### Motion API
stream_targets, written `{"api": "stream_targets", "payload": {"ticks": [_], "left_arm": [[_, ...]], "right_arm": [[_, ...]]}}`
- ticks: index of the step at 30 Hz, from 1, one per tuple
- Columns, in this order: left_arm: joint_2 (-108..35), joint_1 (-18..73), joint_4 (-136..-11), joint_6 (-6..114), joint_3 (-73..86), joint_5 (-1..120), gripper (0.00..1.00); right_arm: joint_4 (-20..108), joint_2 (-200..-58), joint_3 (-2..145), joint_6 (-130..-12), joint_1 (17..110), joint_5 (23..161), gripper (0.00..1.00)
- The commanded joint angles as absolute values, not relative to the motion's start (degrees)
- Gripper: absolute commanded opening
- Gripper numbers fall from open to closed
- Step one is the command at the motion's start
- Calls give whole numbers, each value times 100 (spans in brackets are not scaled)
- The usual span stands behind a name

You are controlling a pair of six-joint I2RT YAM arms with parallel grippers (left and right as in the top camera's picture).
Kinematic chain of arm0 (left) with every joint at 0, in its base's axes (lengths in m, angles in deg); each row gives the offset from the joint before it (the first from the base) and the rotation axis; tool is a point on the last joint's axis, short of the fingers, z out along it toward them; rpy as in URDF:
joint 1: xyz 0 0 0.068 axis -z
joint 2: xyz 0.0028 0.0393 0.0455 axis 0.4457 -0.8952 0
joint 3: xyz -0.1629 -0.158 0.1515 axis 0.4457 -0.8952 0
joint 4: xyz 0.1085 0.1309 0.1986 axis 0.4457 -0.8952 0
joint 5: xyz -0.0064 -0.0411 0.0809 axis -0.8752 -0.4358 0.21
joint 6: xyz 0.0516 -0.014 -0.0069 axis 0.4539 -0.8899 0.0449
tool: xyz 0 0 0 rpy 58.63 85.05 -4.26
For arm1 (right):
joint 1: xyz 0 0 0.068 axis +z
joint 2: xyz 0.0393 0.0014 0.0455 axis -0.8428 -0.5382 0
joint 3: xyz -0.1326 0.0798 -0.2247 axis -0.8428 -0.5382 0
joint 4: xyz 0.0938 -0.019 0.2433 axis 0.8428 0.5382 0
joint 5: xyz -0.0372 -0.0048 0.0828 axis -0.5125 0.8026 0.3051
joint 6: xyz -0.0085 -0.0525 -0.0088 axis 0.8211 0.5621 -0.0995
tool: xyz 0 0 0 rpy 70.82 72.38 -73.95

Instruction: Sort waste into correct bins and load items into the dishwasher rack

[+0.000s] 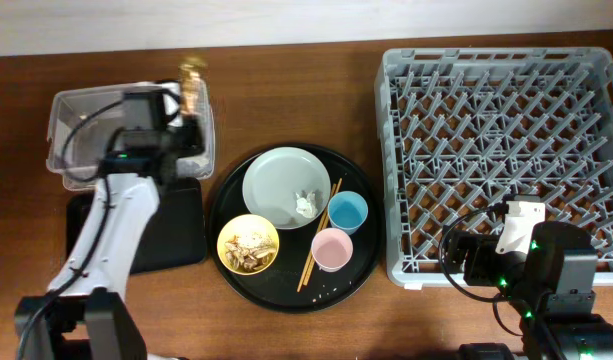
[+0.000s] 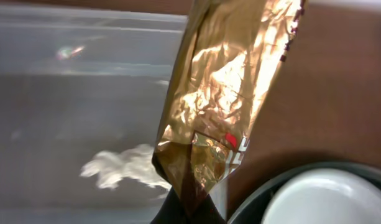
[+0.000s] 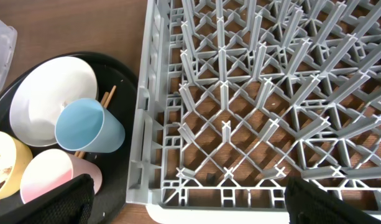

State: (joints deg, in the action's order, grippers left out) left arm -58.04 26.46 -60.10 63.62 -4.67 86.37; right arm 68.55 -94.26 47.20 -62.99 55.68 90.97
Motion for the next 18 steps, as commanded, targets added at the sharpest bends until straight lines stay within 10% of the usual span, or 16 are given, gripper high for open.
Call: {"api": "stream_targets", "payload": {"ticks": [1,5,10,18], "left_arm": [[-5810,2075,-5901,4834,-406,8681,0],[-6249,1953,-5726,4836,-406,8677,1],[-6252,1922,-5686,4838,-406,8674,40],[-5657,3231,-5809,6967,-404,7802,45]], "right_arm": [[6855,-9411,4836,-6323,5594,9086,99],[6855,-9411,4836,-6323,5594,9086,99],[6855,-9411,4836,-6321,5592,9086,99],[6855,-9411,4838,-6323,5592,9086,99]]}}
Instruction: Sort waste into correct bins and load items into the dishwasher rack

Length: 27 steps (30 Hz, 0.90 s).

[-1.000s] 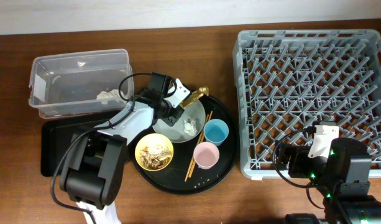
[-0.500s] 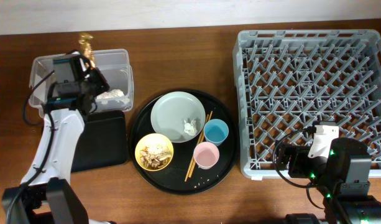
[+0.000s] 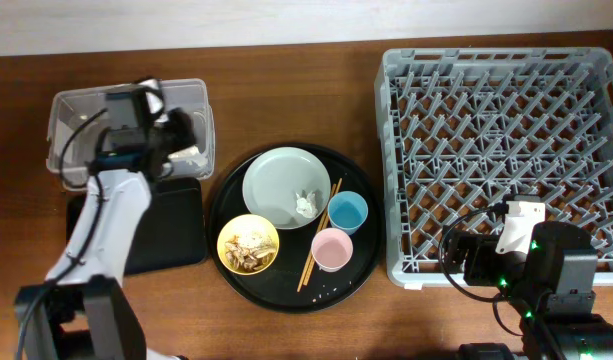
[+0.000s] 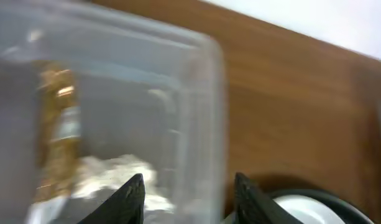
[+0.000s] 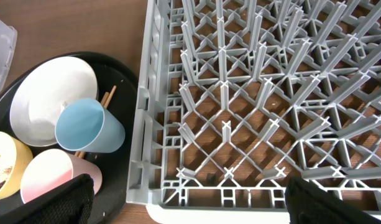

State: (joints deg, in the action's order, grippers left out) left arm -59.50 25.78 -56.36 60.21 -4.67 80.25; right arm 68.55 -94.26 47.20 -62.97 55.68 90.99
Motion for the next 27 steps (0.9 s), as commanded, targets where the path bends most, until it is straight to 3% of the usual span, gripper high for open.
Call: {"api": "stream_targets", "payload": {"ticks": [1,5,15,20,23,27], "left_arm": [[-5692,3625,-5984,7120,-406,7813,45],[-6075,4602,-6235,7159,-410,7815,53],[-7677,5483,-6451,7157,-410,7811,51],[-7782,5581,-6591,7159,-408,7818,0],[-7463,5448,-6596,7157,-375,7920,0],[-5904,4781,-6591,7157,-329,9007,0]], "right_arm": [[6855,-9411,4836,-6323,5592,9086,99],[6855,-9411,4836,-6323,5592,9086,99],[6859,-9411,4838,-6323,5594,9088,99],[6877,-9411,4838,-6323,5594,9088,99],[6877,-9411,4838,-6321,5594,9086,99],[6877,-9411,4838,-6323,5592,9086,99]]}}
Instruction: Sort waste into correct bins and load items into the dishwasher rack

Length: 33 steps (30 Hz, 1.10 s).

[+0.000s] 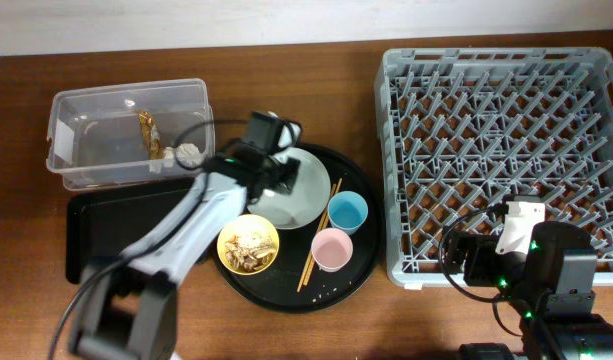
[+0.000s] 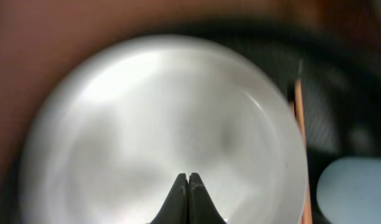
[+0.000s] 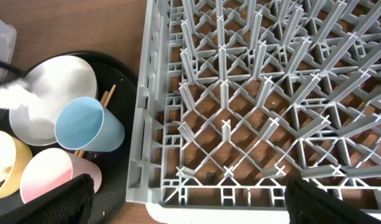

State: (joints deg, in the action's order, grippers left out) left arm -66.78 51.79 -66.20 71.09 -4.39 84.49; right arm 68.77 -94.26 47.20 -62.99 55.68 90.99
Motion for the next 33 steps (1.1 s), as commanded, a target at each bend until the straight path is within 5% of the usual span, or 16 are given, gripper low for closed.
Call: {"api": "stream_targets", "payload": {"ticks": [1,8,9,10,12,17,24,33], "left_arm": [[-5592,4429,-6561,7159,-329,9142,0],[-5380,2342,-5745,7157,-329,9192,0],[-5428,2154,-5625,7159,-329,9192,14],[-5460,2097,-5531,7159,-329,9195,39],[-5476,2099,-5365,7159,-329,9170,57],[-5474,2333,-5888,7159,-329,8674,58],[-5476,4324,-8875,6738,-380,8432,58],[-6164,5487,-8742,5090,-1206,8371,57]], "right_arm": [[6877,-9411,4838,-6321,5592,9086,99],[6877,-9411,4836,-6323,5592,9088,99],[6877,-9411,4838,-6321,5592,9088,99],[6877,-9411,4838,-6323,5594,9086,99],[6901,-9411,4838,-6321,5594,9088,99],[6901,-9411,4838,-6323,5592,9086,99],[6916,-9411,4836,-6323,5594,9088,99],[6923,-9411,4838,-6323,5594,9088,99]]}}
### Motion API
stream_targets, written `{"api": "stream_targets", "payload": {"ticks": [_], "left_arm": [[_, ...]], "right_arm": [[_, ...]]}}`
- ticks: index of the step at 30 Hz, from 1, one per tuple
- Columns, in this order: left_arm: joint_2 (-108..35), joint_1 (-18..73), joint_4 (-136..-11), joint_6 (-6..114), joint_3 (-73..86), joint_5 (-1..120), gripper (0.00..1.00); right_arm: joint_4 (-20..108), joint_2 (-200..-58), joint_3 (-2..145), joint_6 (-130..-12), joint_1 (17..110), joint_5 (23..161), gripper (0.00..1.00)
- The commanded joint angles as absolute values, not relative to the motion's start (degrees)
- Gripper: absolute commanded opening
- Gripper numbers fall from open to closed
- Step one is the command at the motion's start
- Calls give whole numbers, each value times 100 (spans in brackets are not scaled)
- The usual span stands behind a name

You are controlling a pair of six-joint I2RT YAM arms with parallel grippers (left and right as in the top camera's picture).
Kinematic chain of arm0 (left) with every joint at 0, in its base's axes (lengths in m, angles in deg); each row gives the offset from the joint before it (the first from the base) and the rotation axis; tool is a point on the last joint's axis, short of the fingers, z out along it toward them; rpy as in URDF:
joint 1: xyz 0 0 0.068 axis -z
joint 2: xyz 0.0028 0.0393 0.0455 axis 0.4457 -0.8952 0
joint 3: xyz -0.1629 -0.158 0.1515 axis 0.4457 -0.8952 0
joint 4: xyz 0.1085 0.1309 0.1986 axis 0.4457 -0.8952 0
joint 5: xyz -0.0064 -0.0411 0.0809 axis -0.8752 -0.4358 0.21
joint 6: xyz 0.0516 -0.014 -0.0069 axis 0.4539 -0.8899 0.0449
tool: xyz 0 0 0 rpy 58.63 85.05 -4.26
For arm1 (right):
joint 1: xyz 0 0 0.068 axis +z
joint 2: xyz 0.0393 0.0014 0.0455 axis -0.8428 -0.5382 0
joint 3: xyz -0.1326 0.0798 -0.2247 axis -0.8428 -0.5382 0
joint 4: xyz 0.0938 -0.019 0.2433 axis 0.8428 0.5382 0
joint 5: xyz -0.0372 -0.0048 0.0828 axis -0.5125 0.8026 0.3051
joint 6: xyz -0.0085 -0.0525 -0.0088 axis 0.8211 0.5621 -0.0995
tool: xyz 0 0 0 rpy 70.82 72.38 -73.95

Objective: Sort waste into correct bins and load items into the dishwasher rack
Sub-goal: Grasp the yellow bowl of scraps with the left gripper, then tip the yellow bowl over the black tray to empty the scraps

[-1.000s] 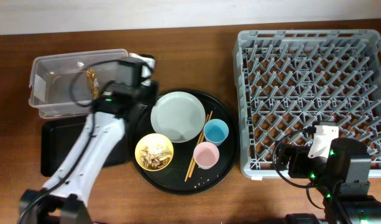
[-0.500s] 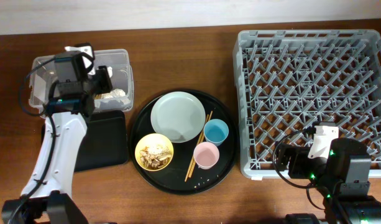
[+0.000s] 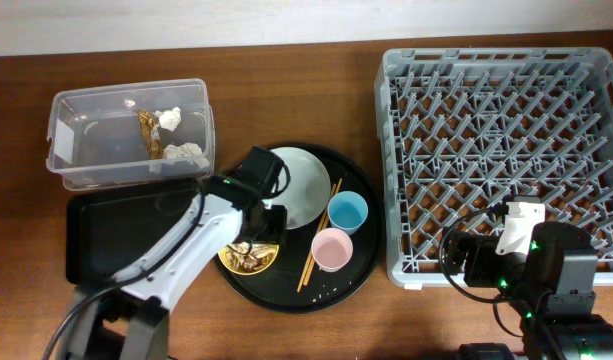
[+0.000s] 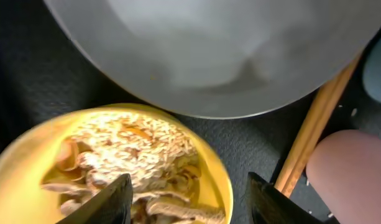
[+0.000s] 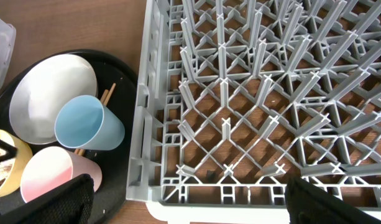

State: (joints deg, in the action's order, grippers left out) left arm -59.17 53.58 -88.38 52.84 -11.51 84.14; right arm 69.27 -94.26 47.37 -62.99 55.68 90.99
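Observation:
On the round black tray (image 3: 361, 275) sit a white plate (image 3: 304, 185), a blue cup (image 3: 347, 212), a pink cup (image 3: 332, 249), wooden chopsticks (image 3: 319, 238) and a yellow bowl (image 4: 109, 155) of food scraps. My left gripper (image 4: 191, 202) hangs open low over that bowl, one finger on each side of its right half. The clear bin (image 3: 76, 130) holds a gold wrapper (image 3: 149, 133) and white tissues (image 3: 169, 118). My right gripper (image 5: 193, 202) stands open at the near edge of the grey dishwasher rack (image 5: 271, 93), holding nothing.
A black rectangular bin (image 3: 116, 235) lies in front of the clear bin, left of the tray. The rack (image 3: 501, 150) fills the right side of the table. The right arm (image 3: 531, 260) rests at the rack's near right corner.
My left gripper was shut over the white plate; now it is open over the yellow bowl. The plate is bare of tissue, and one more white tissue lies in the clear bin.
My left gripper first held the gold wrapper above the clear bin. Then the wrapper lay in the bin and the gripper was open. Later it was shut over the plate where a tissue had lain. Now it is open over the yellow bowl. The right arm stayed still.

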Motion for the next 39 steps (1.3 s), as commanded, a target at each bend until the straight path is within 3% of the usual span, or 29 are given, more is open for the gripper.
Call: {"api": "stream_targets", "payload": {"ticks": [1,4,5,8,11,20,27,33,39], "left_arm": [[-6263,5526,-8676,5090,-1206,8368,56],[-6479,5535,-8617,5090,-1206,8368,40],[-6479,5535,-8609,5090,-1206,8368,27],[-6479,5535,-8548,5090,-1206,8368,10],[-6479,5535,-8554,5090,-1206,8368,3],[-6392,5533,-8580,5096,-1184,8371,0],[-4774,5116,-8729,5868,-852,8259,0],[-4601,2526,-8878,7271,-906,5776,0],[-5476,606,-8860,8405,-1444,3247,0]], "right_arm": [[6934,-9411,4838,-6323,5594,9088,99],[6940,-9411,4838,-6323,5594,9088,99],[6942,-9411,4838,-6323,5594,9088,99],[6942,-9411,4838,-6323,5592,9088,99],[6942,-9411,4838,-6323,5594,9088,99],[6944,-9411,4838,-6323,5592,9088,99],[6944,-9411,4836,-6323,5592,9088,99],[6944,-9411,4838,-6323,5594,9088,99],[6953,-9411,4838,-6323,5594,9088,99]]}}
